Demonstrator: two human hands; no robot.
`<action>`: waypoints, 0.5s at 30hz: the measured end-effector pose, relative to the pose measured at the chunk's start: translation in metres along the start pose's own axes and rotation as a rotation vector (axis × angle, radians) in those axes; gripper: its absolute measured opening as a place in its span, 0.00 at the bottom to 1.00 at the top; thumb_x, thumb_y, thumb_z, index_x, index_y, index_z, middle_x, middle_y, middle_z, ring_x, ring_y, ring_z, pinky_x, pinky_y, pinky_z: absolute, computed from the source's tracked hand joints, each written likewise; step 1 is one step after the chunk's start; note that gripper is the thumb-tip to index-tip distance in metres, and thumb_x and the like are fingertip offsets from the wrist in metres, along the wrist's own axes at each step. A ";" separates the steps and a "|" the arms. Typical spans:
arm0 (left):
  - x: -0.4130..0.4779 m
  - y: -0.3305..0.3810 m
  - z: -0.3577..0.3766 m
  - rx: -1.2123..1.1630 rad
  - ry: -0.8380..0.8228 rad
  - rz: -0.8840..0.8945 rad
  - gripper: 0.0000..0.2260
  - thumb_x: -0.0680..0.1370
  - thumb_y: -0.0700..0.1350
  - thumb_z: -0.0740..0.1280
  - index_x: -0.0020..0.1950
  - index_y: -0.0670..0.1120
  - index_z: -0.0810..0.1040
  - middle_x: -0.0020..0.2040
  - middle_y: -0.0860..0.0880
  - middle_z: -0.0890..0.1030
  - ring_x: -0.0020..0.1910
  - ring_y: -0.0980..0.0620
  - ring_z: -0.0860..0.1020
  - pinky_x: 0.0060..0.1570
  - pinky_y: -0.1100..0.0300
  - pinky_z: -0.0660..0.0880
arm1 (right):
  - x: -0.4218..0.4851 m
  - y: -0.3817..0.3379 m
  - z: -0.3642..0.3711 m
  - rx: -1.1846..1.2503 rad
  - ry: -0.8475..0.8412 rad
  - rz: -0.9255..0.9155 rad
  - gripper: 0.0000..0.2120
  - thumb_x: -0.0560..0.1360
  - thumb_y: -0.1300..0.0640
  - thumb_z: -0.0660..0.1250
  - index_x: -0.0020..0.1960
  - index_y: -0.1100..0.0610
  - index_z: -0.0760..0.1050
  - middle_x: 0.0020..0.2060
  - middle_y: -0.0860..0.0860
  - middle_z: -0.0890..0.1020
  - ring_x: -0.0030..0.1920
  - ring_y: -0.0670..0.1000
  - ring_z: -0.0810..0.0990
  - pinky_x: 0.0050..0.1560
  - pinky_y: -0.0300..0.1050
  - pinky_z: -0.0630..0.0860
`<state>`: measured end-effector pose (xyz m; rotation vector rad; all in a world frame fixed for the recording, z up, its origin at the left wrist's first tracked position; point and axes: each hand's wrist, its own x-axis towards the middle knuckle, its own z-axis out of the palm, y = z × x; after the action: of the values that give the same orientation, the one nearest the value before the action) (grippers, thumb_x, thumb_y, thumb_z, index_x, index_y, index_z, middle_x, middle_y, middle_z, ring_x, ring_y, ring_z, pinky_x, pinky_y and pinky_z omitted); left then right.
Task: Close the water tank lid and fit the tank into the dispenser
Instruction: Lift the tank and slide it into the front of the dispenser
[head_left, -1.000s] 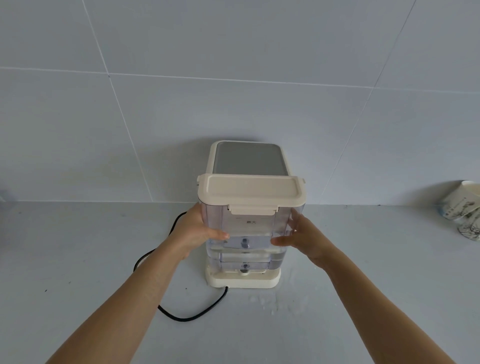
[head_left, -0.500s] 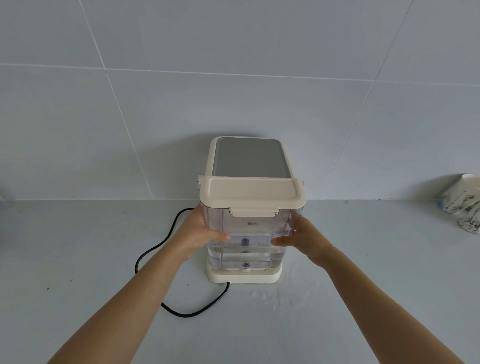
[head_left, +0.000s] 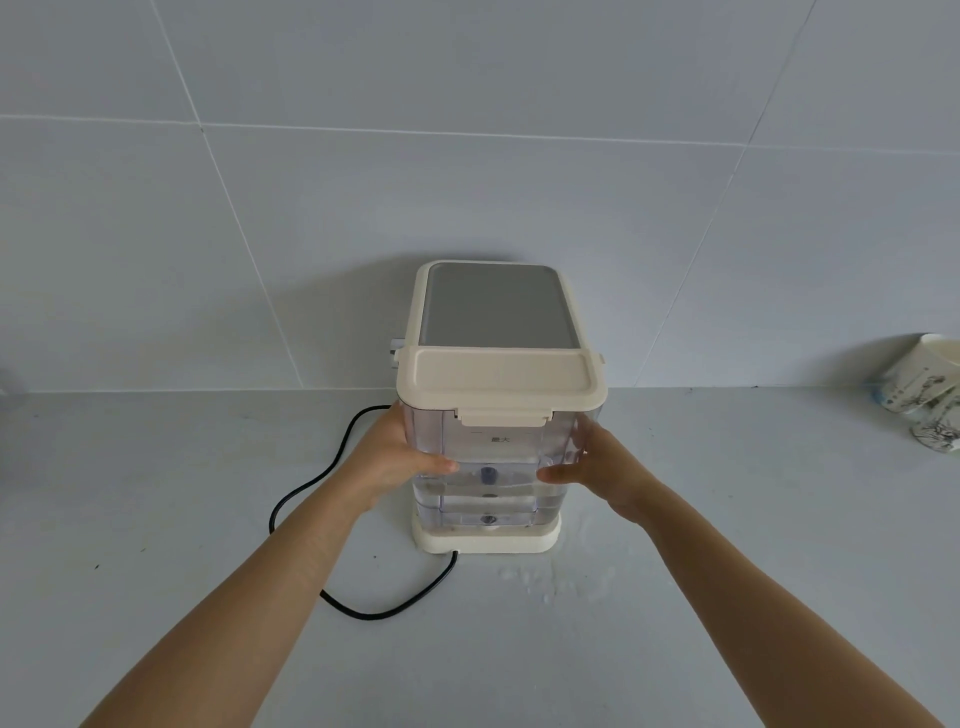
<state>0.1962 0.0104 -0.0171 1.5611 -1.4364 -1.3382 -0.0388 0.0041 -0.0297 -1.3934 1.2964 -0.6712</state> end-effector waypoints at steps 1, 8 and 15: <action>0.000 0.000 0.000 0.002 -0.006 -0.001 0.30 0.63 0.33 0.74 0.63 0.45 0.71 0.59 0.47 0.79 0.59 0.48 0.76 0.52 0.61 0.71 | 0.000 0.000 0.000 0.008 0.000 0.007 0.37 0.65 0.67 0.72 0.67 0.49 0.61 0.62 0.51 0.73 0.63 0.54 0.70 0.65 0.52 0.68; 0.001 -0.004 0.000 0.002 -0.012 -0.010 0.29 0.63 0.34 0.75 0.61 0.46 0.73 0.58 0.47 0.80 0.58 0.48 0.77 0.58 0.56 0.72 | 0.002 0.005 0.002 0.046 -0.010 0.019 0.37 0.65 0.68 0.72 0.67 0.50 0.60 0.62 0.50 0.72 0.63 0.53 0.69 0.66 0.51 0.67; -0.001 -0.005 0.003 0.001 -0.022 -0.006 0.28 0.65 0.34 0.74 0.63 0.46 0.71 0.57 0.49 0.79 0.57 0.50 0.76 0.48 0.64 0.71 | 0.003 0.011 0.001 0.070 -0.019 0.022 0.35 0.64 0.69 0.72 0.66 0.50 0.62 0.63 0.54 0.73 0.64 0.56 0.70 0.68 0.55 0.67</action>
<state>0.1946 0.0127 -0.0223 1.5565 -1.4473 -1.3625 -0.0411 0.0035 -0.0410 -1.3237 1.2605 -0.6805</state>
